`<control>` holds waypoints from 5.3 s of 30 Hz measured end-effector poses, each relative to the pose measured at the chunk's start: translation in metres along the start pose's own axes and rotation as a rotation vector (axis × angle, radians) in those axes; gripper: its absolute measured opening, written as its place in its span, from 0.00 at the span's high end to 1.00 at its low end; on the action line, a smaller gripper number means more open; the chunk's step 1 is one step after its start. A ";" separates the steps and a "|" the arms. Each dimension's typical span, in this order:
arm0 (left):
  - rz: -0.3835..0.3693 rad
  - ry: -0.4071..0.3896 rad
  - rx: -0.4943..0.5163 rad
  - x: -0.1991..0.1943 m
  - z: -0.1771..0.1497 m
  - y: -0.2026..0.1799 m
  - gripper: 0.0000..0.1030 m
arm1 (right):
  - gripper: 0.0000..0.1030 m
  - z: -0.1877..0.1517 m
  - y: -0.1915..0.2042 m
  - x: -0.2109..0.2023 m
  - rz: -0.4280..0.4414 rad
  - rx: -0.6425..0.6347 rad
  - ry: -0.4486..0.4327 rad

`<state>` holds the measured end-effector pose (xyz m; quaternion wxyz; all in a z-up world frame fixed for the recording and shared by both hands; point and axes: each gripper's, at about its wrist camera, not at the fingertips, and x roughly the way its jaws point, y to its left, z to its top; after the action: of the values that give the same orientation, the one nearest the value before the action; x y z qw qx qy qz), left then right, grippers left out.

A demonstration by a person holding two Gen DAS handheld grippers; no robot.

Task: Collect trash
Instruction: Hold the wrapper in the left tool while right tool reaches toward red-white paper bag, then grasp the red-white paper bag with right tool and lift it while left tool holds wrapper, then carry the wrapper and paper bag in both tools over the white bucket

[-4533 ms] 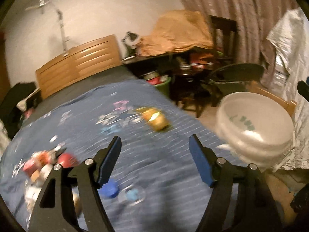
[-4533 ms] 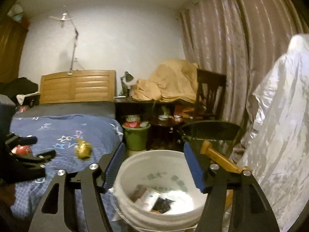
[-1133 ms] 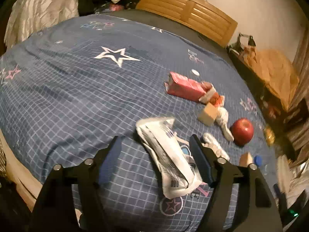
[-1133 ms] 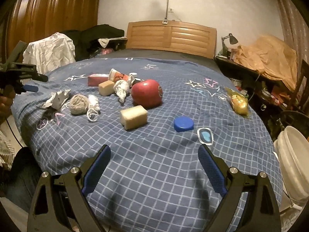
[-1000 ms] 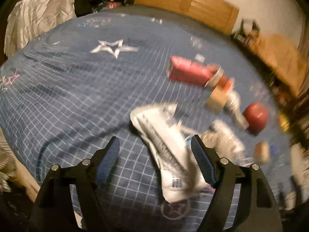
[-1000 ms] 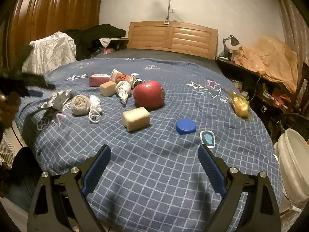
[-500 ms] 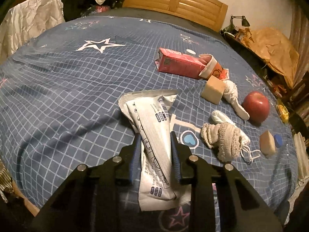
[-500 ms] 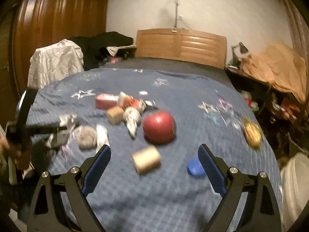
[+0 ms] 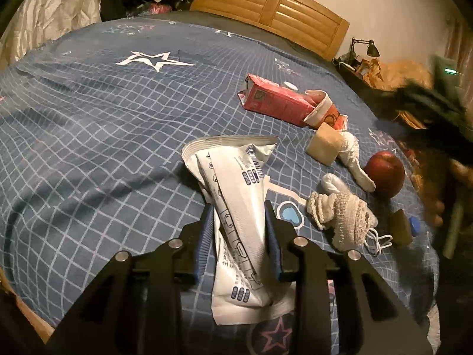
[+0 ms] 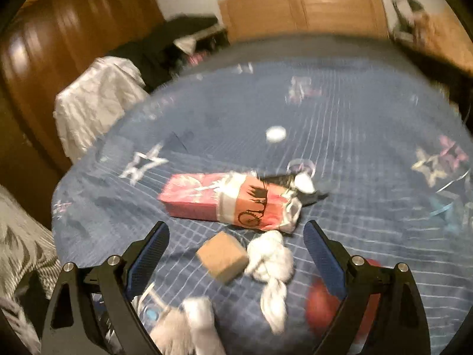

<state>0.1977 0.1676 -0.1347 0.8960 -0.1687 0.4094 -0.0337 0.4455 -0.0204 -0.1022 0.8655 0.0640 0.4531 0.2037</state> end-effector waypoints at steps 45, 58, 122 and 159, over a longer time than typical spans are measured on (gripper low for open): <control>-0.044 0.002 -0.020 -0.001 -0.001 0.008 0.67 | 0.16 0.032 -0.069 -0.035 -0.170 -0.240 0.158; -0.094 0.028 -0.046 0.000 0.005 0.018 0.65 | 0.73 0.036 -0.091 0.014 -0.239 -0.420 0.334; -0.024 -0.008 -0.040 -0.019 -0.004 -0.001 0.79 | 0.92 -0.110 -0.110 -0.250 0.066 -0.078 -0.345; -0.391 -0.124 0.797 -0.049 -0.087 -0.526 0.79 | 0.92 -0.361 -0.300 -0.578 -0.778 0.357 -0.549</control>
<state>0.1413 -0.3419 0.0214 0.8908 0.1136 0.2704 -0.3471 -0.0519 -0.5573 0.0377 0.9401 0.0886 0.2269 -0.2386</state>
